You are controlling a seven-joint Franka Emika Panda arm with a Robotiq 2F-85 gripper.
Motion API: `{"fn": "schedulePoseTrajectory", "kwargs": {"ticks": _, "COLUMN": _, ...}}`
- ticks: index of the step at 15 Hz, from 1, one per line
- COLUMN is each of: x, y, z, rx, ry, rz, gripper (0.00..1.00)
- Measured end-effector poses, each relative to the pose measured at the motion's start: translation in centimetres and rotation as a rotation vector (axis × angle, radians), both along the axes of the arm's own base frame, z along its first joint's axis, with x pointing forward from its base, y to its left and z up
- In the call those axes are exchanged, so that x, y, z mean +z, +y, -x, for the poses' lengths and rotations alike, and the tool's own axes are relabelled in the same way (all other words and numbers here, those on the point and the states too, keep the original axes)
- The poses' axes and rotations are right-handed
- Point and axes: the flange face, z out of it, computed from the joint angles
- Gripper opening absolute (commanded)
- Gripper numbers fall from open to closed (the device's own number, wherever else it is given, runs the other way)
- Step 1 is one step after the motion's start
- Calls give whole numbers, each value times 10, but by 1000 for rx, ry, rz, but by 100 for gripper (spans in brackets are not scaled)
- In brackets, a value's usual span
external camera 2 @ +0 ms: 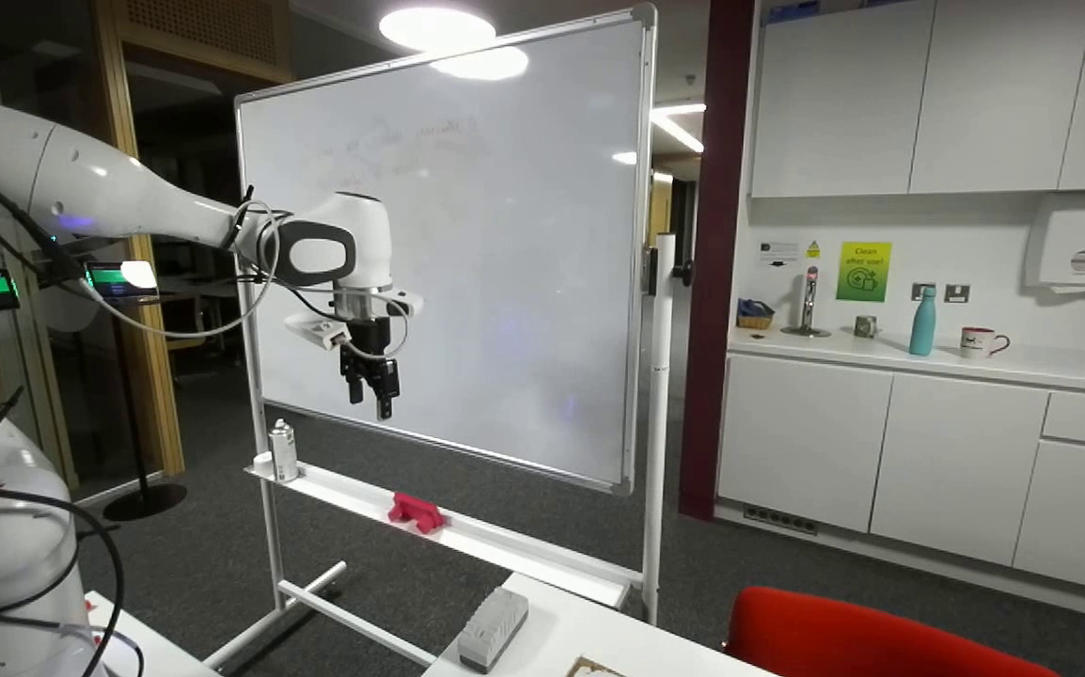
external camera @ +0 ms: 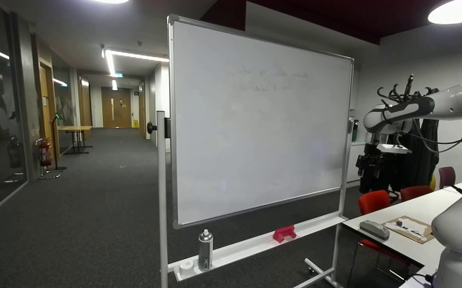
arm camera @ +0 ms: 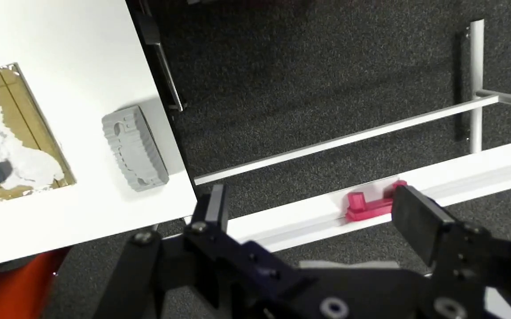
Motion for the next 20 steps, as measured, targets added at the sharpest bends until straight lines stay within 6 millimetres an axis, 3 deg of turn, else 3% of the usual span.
{"fn": "schedulePoseTrajectory", "kwargs": {"ticks": 7, "x": 0, "y": 3, "z": -3, "rx": 14, "ry": -5, "rz": 15, "gripper": 100}}
{"fn": "schedulePoseTrajectory", "kwargs": {"ticks": 10, "x": -9, "y": -10, "z": -6, "rx": 80, "ry": -3, "rz": 130, "gripper": 100}}
{"fn": "schedulePoseTrajectory", "kwargs": {"ticks": 15, "x": -50, "y": -65, "z": -10, "rx": 177, "ry": -9, "rz": 206, "gripper": 100}}
{"fn": "schedulePoseTrajectory", "kwargs": {"ticks": 20, "x": -97, "y": -121, "z": -1, "rx": 202, "ry": -76, "rz": 39, "gripper": 100}}
